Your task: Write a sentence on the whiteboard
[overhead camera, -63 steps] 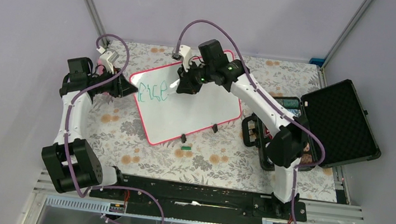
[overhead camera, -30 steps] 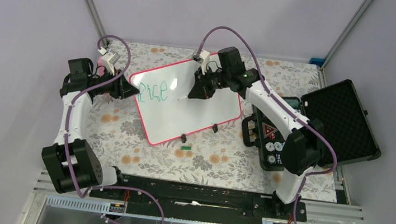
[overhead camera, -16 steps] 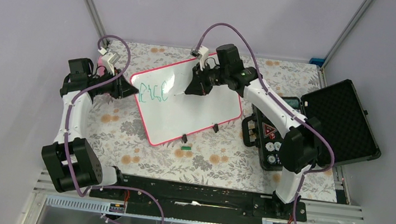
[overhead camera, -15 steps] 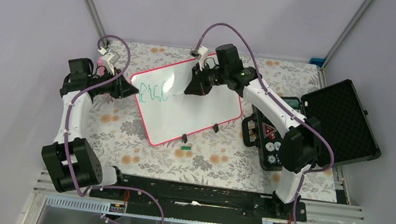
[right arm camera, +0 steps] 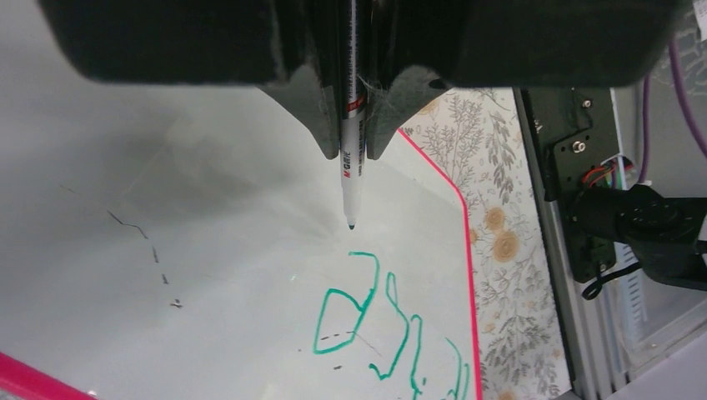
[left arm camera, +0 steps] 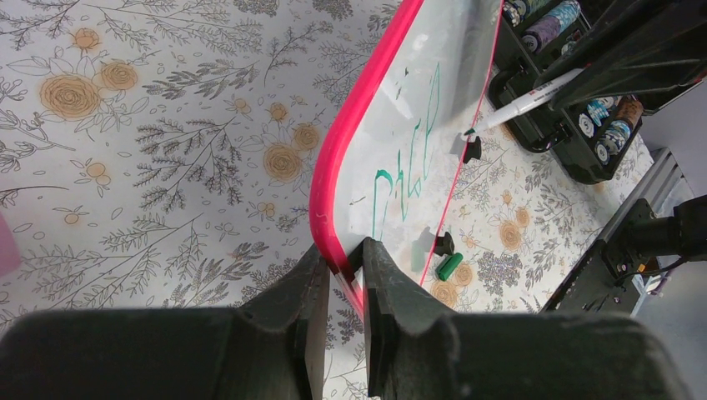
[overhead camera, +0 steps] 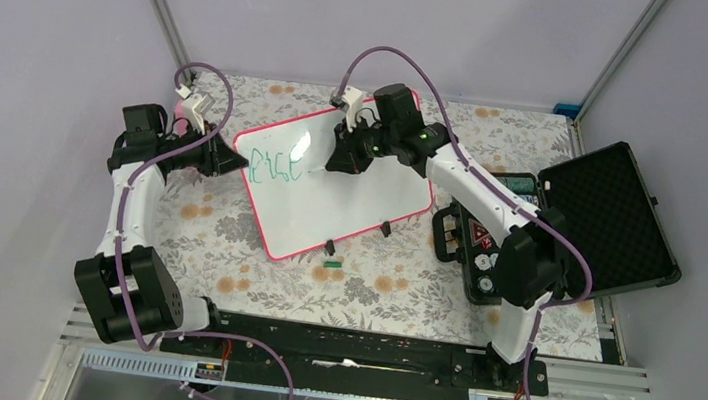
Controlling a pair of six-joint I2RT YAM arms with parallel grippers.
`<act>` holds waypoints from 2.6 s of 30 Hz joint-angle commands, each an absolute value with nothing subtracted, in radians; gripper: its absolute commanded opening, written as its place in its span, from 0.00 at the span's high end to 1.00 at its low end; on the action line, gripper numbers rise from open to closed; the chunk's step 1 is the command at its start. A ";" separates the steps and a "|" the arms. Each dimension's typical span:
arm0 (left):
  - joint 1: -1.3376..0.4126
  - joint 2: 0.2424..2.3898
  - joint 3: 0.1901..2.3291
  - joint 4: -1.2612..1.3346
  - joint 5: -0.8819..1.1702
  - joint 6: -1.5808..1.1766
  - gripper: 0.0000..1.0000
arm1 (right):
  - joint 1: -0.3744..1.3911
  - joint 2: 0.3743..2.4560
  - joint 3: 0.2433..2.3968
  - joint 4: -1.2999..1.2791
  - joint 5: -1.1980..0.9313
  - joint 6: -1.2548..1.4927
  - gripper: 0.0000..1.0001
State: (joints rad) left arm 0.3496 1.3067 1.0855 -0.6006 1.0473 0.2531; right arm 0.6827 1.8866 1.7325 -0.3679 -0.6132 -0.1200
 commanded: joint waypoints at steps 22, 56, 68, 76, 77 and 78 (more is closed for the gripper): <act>0.332 1.307 1.081 -0.595 1.062 0.281 1.00 | 0.699 1.935 1.784 -0.335 -0.475 -0.191 1.00; 0.331 1.321 1.132 -0.646 0.986 0.348 1.00 | 0.603 1.835 1.781 -0.394 -0.822 -0.178 1.00; 0.331 1.253 1.283 -0.806 0.870 0.487 0.41 | 0.595 1.825 1.774 -0.397 -0.873 -0.008 1.00; 0.263 1.252 1.566 -1.043 0.812 0.654 0.30 | 0.610 1.792 1.721 -0.311 -0.914 0.153 1.00; 0.221 1.253 1.582 -1.056 0.803 0.662 0.30 | 0.615 1.790 1.723 -0.310 -0.917 0.160 1.00; 0.169 1.252 1.590 -1.058 0.783 0.656 0.30 | 0.623 1.789 1.723 -0.311 -0.915 0.169 1.00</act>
